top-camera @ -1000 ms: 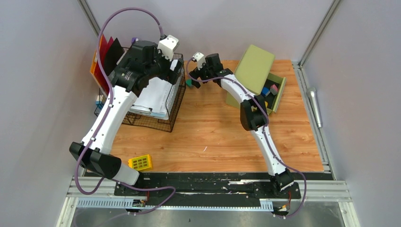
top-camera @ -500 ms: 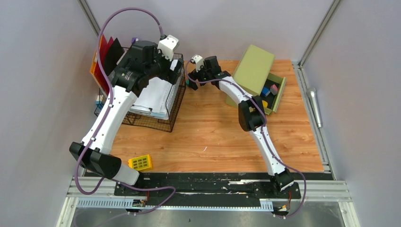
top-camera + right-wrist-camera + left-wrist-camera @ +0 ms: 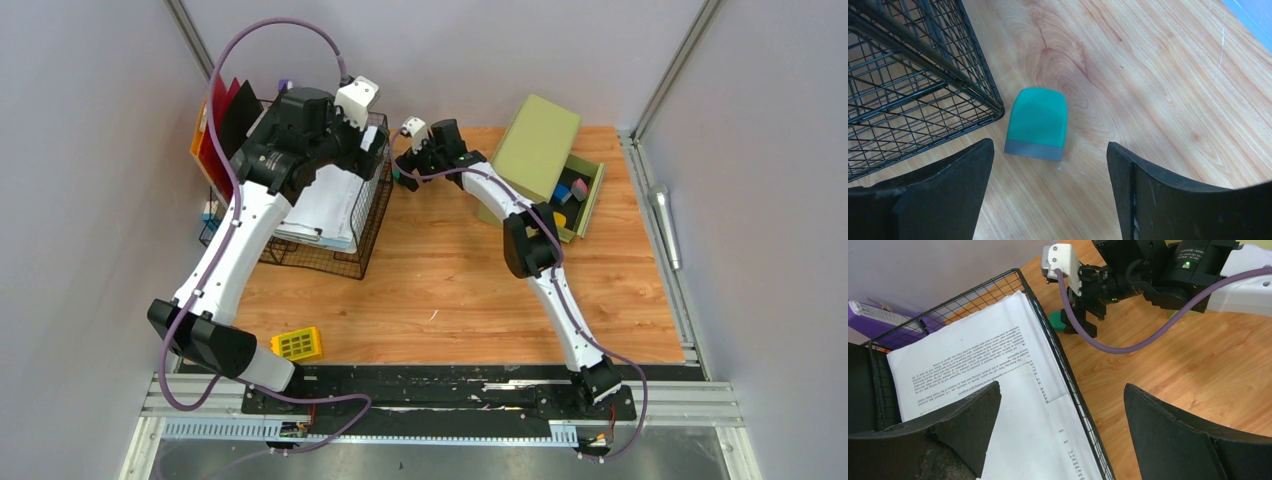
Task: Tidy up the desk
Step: Move the stationery to the center of the board.
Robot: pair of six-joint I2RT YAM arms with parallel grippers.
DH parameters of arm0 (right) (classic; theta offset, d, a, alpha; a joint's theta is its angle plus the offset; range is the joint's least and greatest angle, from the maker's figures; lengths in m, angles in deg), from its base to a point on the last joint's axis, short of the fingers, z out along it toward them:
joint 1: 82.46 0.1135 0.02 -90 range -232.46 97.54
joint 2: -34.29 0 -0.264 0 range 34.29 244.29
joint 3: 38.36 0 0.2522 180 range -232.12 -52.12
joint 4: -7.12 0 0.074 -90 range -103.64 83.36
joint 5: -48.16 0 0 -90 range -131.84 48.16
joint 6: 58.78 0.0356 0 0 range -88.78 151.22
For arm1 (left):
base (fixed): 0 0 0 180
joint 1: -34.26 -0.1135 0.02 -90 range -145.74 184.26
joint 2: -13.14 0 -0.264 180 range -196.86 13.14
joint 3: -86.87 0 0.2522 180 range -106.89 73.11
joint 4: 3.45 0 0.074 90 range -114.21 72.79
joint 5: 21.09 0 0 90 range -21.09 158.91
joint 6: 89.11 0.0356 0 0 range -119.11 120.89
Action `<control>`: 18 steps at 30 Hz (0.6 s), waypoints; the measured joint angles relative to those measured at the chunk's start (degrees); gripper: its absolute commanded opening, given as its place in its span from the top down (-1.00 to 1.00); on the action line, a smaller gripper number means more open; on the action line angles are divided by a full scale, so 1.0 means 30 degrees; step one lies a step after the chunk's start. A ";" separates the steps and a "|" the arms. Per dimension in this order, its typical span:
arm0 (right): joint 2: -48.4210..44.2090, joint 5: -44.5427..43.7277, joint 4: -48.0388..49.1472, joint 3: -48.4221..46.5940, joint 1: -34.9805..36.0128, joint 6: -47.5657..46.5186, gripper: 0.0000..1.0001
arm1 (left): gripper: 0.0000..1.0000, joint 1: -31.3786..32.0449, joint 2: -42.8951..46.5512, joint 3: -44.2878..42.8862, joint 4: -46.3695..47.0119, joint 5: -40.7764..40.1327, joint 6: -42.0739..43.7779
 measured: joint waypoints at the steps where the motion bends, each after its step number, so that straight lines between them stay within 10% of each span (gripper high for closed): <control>1: 0.0000 0.0000 0.0000 0.0000 0.0036 -0.0168 -0.66 | -1.00 0.0000 -0.0007 0.0036 0.0022 0.0000 0.0000; 18: 0.0357 0.0044 0.0197 0.0095 0.0867 -0.3708 -0.61 | -1.00 0.0000 -0.0219 0.0087 0.0066 -0.0022 0.0044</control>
